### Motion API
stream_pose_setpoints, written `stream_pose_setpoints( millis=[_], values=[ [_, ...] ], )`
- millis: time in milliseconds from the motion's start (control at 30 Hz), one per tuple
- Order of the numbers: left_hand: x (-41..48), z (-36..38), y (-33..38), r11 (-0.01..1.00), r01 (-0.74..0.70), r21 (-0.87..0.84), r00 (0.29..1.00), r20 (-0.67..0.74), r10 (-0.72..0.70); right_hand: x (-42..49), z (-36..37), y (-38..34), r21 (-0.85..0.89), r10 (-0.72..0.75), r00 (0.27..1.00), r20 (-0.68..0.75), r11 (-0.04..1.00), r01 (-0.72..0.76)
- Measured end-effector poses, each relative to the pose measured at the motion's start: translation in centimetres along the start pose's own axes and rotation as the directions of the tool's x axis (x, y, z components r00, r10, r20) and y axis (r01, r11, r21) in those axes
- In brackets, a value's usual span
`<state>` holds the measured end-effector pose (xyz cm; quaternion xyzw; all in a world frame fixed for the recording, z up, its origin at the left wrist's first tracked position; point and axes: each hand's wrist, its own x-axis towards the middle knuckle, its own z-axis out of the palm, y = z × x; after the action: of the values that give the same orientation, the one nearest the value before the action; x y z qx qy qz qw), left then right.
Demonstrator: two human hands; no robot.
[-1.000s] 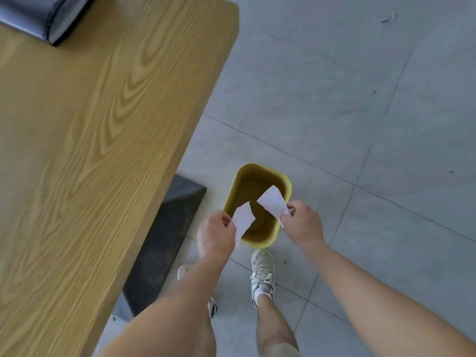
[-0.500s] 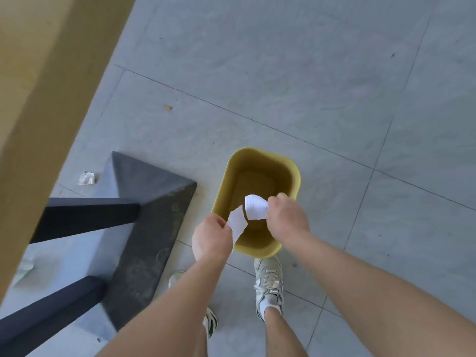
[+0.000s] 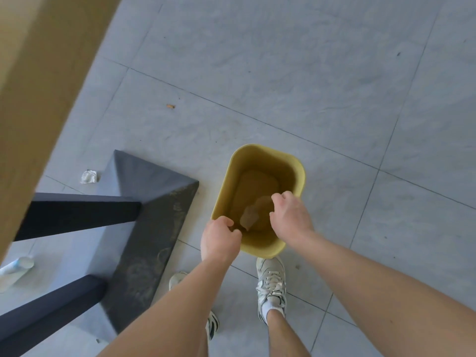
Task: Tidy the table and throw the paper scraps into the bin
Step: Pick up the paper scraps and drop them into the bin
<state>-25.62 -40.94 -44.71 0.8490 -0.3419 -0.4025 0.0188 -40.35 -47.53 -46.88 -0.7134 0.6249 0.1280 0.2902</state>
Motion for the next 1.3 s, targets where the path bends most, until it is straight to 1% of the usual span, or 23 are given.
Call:
stream_pose_setpoints(
  millis=[100,267,400,500,567,667,767,867,1000,1167,1300],
  values=[
    [-2.1,-1.8,0.4,0.999,-0.023,0.033,1.0,0.006,0.023,-1.4,-1.9,-0.3,0.008,0.002,1.0,0.025,1.0,-0.002],
    [-5.8,-6.1,2.3,0.992,-0.103,0.07,0.994,-0.013,0.104,-4.2,-6.7,-1.8,0.034,-0.028,0.999,0.045,0.999,0.027],
    [-9.1,-9.8,4.5,0.978,-0.167,0.122,0.984,-0.041,0.173,-6.6,-11.0,-3.5,0.057,-0.055,0.998,0.009,0.997,0.054],
    [-12.2,-12.5,5.9,0.971,-0.208,0.117,0.974,-0.064,0.217,-8.8,-14.4,-4.8,0.085,-0.077,0.997,-0.026,0.993,0.078],
    [-14.7,-14.4,6.6,0.968,-0.234,0.094,0.968,-0.076,0.241,-10.8,-16.7,-5.8,0.075,-0.098,0.993,-0.063,0.992,0.103],
    [-18.9,-17.2,7.4,0.963,-0.26,0.073,0.955,-0.125,0.267,-14.3,-19.7,-7.2,0.036,-0.132,0.988,-0.077,0.99,0.135],
    [-23.0,-19.7,7.5,0.945,-0.306,0.118,0.929,-0.179,0.323,-17.7,-22.3,-8.3,0.04,-0.191,0.976,-0.105,0.98,0.196],
    [-26.5,-21.8,7.3,0.948,-0.297,0.115,0.917,-0.243,0.317,-20.7,-24.8,-9.5,0.053,-0.237,0.962,-0.133,0.968,0.246],
    [-29.4,-25.2,6.4,0.947,-0.307,0.097,0.88,-0.351,0.321,-23.5,-27.3,-11.9,0.0,-0.347,0.917,-0.197,0.935,0.354],
    [-32.0,-29.7,2.6,0.956,-0.288,0.053,0.839,-0.468,0.279,-26.3,-28.7,-15.8,-0.074,-0.49,0.861,-0.139,0.872,0.484],
    [-34.7,-31.6,-2.7,0.976,-0.217,-0.015,0.809,-0.562,0.171,-28.5,-28.3,-19.9,-0.094,-0.602,0.794,-0.08,0.798,0.596]
  ],
)
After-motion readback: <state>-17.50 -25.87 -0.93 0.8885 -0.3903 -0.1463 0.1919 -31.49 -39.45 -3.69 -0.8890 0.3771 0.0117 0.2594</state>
